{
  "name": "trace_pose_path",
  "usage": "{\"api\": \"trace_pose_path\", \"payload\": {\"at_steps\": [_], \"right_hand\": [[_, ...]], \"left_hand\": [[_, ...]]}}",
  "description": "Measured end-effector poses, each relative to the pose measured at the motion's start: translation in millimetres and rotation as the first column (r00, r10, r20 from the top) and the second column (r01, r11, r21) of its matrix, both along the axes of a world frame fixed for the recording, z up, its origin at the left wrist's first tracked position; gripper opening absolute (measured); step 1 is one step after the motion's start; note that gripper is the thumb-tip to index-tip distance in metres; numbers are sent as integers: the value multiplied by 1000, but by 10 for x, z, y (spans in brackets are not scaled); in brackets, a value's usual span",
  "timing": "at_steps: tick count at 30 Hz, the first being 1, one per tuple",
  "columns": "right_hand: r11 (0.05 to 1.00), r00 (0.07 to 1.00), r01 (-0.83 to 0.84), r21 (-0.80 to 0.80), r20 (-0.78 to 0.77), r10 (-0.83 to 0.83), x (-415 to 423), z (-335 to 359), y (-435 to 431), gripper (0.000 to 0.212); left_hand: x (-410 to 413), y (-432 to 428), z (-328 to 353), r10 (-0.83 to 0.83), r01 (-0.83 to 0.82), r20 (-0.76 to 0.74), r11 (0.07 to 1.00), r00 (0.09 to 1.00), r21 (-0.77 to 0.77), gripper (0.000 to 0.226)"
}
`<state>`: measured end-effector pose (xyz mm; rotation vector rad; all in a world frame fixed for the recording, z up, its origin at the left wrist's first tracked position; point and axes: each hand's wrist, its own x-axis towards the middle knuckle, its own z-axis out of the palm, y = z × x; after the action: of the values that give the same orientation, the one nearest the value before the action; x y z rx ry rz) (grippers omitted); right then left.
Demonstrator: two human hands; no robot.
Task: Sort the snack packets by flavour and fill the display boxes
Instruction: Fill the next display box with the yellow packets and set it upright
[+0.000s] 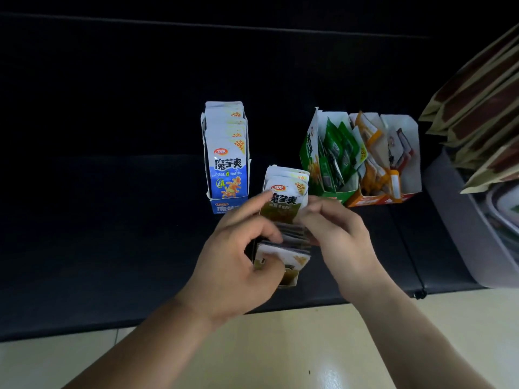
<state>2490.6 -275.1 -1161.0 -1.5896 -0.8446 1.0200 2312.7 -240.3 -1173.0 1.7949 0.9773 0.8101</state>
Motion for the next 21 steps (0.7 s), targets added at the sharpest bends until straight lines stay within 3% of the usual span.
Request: {"api": "trace_pose_path", "payload": {"at_steps": [3,6,10,13,17,21], "right_hand": [[999,999,31,-24,-36,-32,17,-26,-32,9],[998,997,59,-27,-38,-60,32,-17,-14,30],[1000,999,-22,2,-29,22,33,26,48,46],[998,995,-66,18,74,65,28,39,41,40],[991,973,-80,104,225,55,41,-30,-20,15],[992,993,-52,116,115,38,62,-87,-68,16]], "left_hand": [[-50,-69,21,45,-46,-7,995,999,-83,30],[-83,-83,38,77,-76,-3,983,997,-164,44],[-73,-45,36,73,-75,-25,990,997,-120,47],[-48,-17,15,83,-85,-38,996,996,-39,45],[-47,5,-11,77,-74,-74,996,994,44,38],[-60,-6,-37,58,-51,-94,996,994,72,33]]}}
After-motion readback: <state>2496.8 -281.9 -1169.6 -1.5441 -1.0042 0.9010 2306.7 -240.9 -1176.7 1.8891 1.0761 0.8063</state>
